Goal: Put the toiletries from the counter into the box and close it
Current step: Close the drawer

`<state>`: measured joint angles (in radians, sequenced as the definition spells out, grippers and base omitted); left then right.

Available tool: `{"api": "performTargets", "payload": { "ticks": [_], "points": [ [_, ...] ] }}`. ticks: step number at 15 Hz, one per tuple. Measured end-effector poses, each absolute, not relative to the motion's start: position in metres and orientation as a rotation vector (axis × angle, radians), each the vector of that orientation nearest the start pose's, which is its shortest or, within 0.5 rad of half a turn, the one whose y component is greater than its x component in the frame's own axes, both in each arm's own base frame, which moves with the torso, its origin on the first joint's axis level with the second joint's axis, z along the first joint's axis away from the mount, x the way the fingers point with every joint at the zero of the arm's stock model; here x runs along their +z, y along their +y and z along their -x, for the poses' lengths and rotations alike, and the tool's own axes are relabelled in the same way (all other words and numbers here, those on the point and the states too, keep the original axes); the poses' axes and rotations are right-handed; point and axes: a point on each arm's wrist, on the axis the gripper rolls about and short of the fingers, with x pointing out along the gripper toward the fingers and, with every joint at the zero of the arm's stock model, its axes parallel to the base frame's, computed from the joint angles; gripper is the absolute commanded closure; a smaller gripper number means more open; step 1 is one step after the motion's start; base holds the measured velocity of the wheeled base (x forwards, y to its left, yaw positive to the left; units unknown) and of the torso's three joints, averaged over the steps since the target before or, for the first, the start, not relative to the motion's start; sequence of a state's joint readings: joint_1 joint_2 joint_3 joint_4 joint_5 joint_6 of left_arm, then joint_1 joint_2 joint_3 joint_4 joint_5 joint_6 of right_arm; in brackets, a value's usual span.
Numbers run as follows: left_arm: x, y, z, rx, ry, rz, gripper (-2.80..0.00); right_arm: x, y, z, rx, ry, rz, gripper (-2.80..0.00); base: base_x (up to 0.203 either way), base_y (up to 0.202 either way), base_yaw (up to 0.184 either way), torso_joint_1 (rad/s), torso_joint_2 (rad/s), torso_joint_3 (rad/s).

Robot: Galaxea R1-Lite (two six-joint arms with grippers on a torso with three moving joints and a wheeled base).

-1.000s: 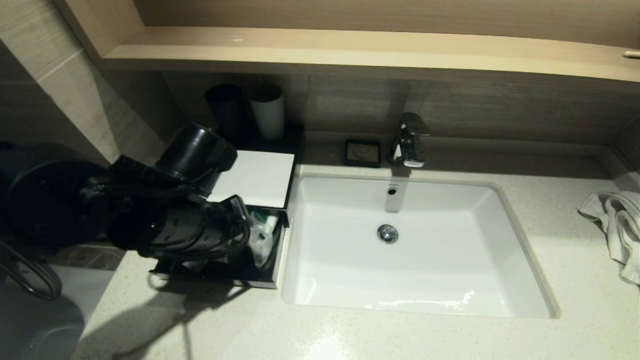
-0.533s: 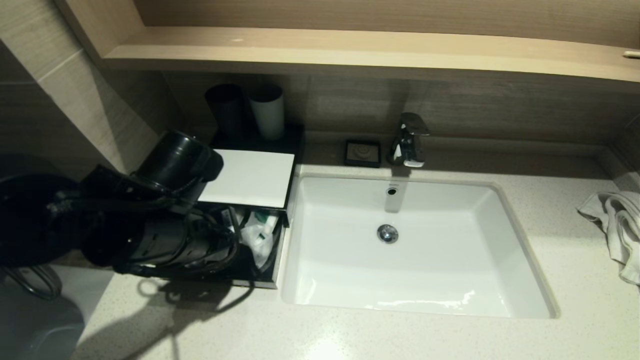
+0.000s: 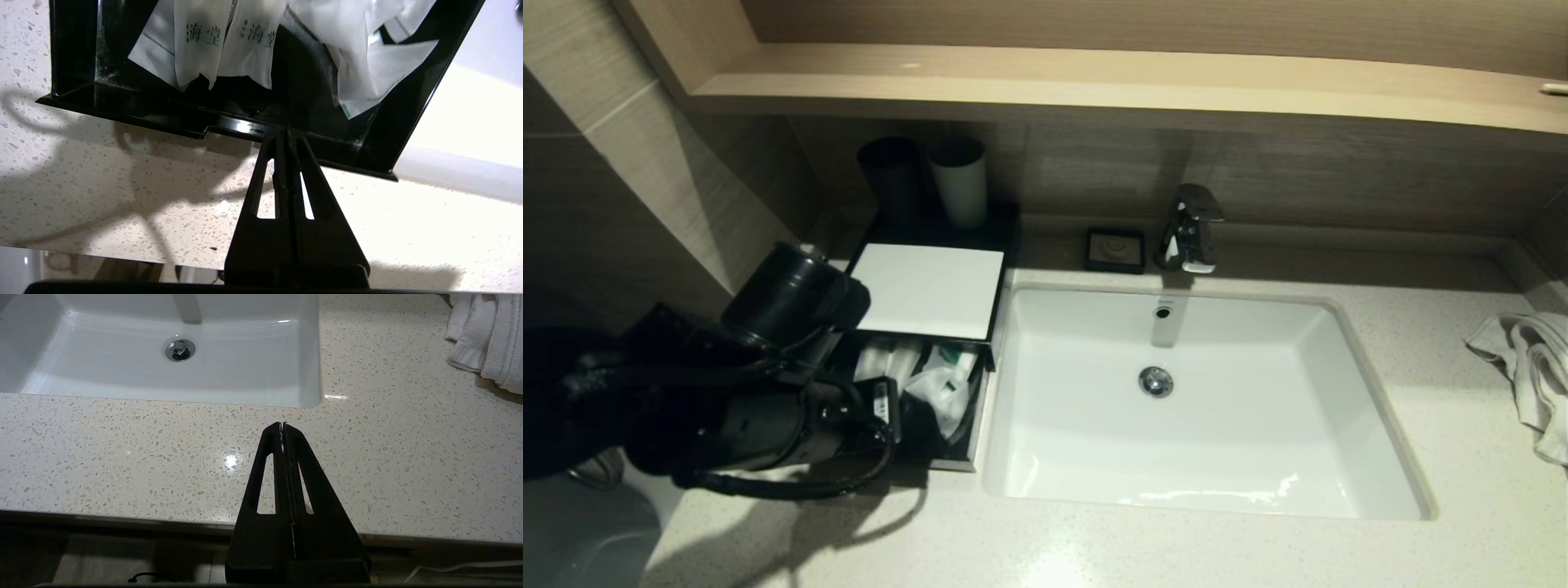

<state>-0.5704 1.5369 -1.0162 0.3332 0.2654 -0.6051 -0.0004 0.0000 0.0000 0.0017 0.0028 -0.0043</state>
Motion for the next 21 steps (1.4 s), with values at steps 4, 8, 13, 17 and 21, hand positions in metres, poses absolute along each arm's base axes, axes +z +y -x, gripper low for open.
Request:
{"api": "performTargets", "payload": {
  "ticks": [4,8,13,17,21],
  "points": [
    [0.202,-0.124,-0.202,-0.107,0.843,0.159,0.0,0.075,0.0,0.023,0.002,0.002,0.004,0.0,0.0,0.0,0.0,0.0,0.0,0.0],
    [0.195,-0.12,-0.196,-0.14,0.87,0.107,0.0,0.075,0.0,0.023,0.002,0.002,0.004,0.0,0.0,0.0,0.0,0.0,0.0,0.0],
    [0.189,-0.118,-0.192,-0.144,0.904,0.076,0.0,0.075,0.0,0.023,0.003,0.002,0.004,0.0,0.0,0.0,0.0,0.0,0.0,0.0],
    [0.186,-0.117,-0.191,-0.14,0.925,0.062,0.0,0.075,0.0,0.023,0.003,0.002,0.004,0.0,0.0,0.0,0.0,0.0,0.0,0.0],
    [0.181,-0.116,-0.191,-0.151,0.961,0.061,0.0,0.075,0.0,0.023,0.002,0.002,0.004,0.0,0.0,0.0,0.0,0.0,0.0,0.0]
  ]
}}
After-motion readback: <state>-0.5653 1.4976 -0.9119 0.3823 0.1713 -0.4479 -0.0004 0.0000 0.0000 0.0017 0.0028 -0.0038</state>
